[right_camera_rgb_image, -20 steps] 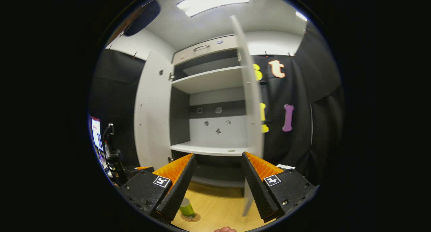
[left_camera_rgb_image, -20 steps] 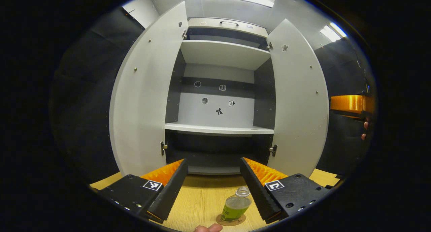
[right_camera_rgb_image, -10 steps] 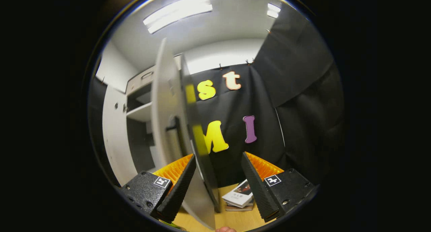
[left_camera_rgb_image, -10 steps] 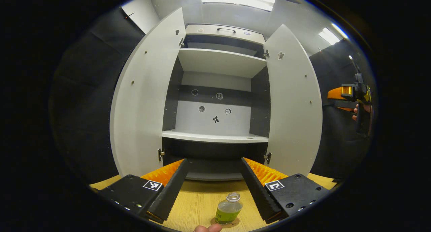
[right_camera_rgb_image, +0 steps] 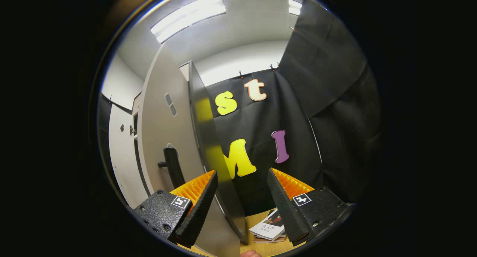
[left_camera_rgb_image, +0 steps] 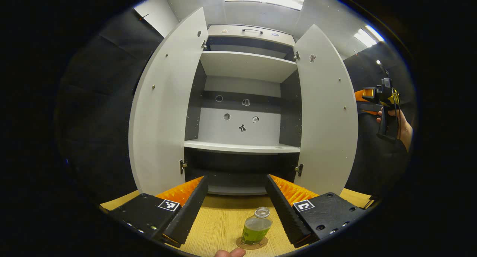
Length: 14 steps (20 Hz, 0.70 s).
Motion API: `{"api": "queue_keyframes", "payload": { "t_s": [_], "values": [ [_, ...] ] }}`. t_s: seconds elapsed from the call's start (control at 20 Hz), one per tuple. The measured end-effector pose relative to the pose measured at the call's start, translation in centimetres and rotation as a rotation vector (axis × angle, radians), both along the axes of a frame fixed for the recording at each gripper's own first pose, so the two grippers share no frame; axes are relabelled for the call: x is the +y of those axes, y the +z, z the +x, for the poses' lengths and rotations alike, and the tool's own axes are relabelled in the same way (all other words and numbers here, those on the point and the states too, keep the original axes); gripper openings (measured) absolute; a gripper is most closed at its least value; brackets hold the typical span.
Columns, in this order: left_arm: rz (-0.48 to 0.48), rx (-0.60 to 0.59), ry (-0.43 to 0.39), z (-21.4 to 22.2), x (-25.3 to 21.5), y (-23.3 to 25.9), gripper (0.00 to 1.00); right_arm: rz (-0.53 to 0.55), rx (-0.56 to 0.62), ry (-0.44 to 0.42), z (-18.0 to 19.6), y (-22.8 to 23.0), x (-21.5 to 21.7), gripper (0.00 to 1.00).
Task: Grasp the bottle in the cabinet with the left hand and place it on the coaster, then close the right door with the right hand and the left door with the left hand.
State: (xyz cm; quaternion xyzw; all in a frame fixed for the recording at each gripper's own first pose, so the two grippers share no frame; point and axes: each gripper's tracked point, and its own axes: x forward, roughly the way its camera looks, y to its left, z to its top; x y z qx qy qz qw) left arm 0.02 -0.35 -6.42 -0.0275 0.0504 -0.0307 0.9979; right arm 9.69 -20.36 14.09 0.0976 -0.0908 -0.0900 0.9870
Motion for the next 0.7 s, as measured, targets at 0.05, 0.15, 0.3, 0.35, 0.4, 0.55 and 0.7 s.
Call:
{"api": "queue_keyframes", "payload": {
  "t_s": [0.05,0.15,0.3,0.35,0.4,0.55,0.7],
  "values": [
    [0.000,0.000,0.001,0.0,0.0,0.0,0.95,-0.017,0.003,0.014,0.1,0.1,0.8,0.82],
    [-0.001,0.004,0.009,0.1,0.3,-0.2,0.95,-0.059,0.004,-0.020,-0.1,0.3,0.5,0.82],
    [-0.010,0.003,0.014,0.2,0.6,-0.4,0.95,-0.081,-0.003,-0.013,-0.1,0.4,1.5,0.82],
    [-0.010,0.002,0.011,0.4,0.5,-0.3,0.95,-0.074,-0.009,-0.001,-0.3,0.2,2.0,0.82],
    [-0.005,-0.006,0.008,0.6,0.6,-0.1,0.95,-0.071,-0.013,0.004,-0.2,0.3,2.4,0.82],
    [0.013,-0.035,0.011,0.8,0.9,0.5,0.95,-0.086,-0.013,0.018,0.0,0.0,3.8,0.82],
    [0.015,-0.037,0.009,1.0,1.2,0.5,0.95,-0.057,-0.006,0.073,0.4,-0.4,6.2,0.81]
  ]
}}
